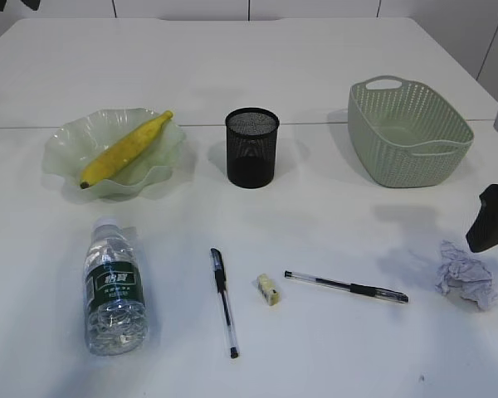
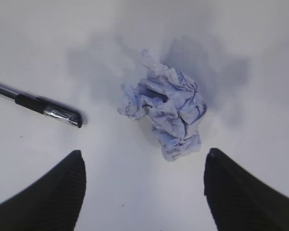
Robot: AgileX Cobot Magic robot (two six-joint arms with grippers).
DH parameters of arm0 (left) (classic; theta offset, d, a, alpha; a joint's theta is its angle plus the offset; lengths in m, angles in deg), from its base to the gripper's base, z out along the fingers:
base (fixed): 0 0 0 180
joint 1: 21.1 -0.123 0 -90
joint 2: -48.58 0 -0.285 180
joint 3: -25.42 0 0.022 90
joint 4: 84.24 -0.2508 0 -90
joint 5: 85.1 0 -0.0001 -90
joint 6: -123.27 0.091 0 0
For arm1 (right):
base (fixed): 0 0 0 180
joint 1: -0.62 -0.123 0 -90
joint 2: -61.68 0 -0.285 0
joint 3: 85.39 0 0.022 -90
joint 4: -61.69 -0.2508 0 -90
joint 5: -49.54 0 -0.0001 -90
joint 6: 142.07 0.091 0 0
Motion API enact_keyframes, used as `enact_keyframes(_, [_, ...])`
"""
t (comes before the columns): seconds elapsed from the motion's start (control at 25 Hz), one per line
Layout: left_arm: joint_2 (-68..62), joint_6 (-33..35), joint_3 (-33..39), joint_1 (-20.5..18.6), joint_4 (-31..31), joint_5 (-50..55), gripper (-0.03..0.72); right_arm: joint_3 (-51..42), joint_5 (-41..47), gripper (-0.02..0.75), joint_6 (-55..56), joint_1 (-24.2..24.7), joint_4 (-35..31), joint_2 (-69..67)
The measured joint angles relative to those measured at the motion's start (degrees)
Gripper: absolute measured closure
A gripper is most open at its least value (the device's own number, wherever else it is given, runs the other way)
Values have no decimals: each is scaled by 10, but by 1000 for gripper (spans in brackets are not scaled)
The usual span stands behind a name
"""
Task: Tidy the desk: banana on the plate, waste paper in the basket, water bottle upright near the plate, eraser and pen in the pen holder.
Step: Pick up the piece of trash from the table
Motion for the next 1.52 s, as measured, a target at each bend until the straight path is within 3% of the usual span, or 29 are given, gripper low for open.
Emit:
enact_keyframes(0.16, [5,0,0,0,0,1,358,21,-7,172,-9,-6,4,-25])
enact_keyframes(0.52, [8,0,0,0,0,2,358,94,-10,171,-11,-79,84,-87])
enact_keyframes(0.76, [8,0,0,0,0,3,358,97,1,171,-11,-79,128,-113])
enact_keyframes(1.52, [8,2,0,0,0,3,361,99,5,170,-11,-79,136,-183])
